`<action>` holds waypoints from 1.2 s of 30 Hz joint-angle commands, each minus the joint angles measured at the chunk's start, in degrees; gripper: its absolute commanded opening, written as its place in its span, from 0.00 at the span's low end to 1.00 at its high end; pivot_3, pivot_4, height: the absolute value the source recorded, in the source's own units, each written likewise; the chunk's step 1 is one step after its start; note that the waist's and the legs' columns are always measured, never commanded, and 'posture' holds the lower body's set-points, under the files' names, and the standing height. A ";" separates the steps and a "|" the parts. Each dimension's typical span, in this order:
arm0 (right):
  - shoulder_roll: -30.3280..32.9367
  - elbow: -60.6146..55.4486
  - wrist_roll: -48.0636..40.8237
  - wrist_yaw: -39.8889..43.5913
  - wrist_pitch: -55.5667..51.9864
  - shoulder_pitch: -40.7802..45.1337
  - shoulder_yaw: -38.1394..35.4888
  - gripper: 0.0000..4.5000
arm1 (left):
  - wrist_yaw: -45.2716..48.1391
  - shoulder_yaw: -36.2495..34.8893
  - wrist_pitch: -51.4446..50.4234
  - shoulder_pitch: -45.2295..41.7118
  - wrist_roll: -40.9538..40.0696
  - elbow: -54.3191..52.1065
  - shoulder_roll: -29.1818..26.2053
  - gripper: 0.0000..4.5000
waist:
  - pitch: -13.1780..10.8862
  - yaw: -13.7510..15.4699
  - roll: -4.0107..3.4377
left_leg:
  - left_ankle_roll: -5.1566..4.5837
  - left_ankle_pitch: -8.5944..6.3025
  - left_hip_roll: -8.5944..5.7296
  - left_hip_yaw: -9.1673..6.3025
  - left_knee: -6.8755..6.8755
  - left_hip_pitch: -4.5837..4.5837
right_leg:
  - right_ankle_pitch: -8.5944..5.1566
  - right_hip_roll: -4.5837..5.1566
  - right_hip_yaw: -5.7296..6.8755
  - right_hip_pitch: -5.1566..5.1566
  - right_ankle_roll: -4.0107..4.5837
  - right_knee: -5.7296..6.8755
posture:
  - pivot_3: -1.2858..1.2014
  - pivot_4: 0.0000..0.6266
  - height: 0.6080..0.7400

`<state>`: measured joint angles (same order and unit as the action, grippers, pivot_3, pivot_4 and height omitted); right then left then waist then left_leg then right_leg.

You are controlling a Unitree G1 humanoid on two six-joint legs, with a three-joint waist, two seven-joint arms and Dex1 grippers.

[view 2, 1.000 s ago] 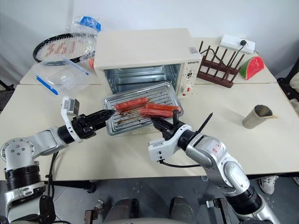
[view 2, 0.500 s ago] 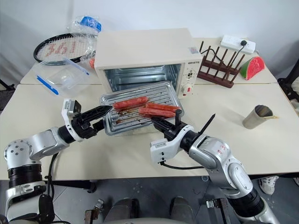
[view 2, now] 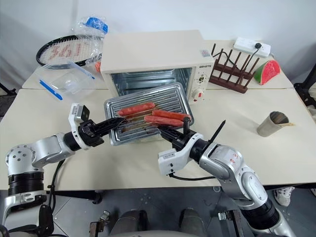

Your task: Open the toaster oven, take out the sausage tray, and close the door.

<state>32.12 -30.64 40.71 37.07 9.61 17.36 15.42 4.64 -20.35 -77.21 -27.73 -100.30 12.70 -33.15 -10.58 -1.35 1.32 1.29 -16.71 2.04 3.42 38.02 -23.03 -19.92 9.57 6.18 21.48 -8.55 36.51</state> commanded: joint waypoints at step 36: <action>9.50 0.87 -29.51 12.15 7.01 0.37 -2.47 1.00 | -15.74 3.97 4.56 7.57 -12.70 -4.96 -1.27 0.00 | 0.00 0.23 0.00 | 0.00 0.00 -0.01 0.00 0.01 0.03 | 0.00 0.00 -0.05 -0.05 0.00 -0.04 | 0.52 0.24 1.00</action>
<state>40.45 -28.86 15.96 47.25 15.25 17.41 14.66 -11.60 -14.64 -72.57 -20.53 -112.10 9.73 -34.67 -10.58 -1.12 1.32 1.28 -16.71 2.04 3.42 38.03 -22.99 -19.92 9.57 6.13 21.41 -8.55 36.46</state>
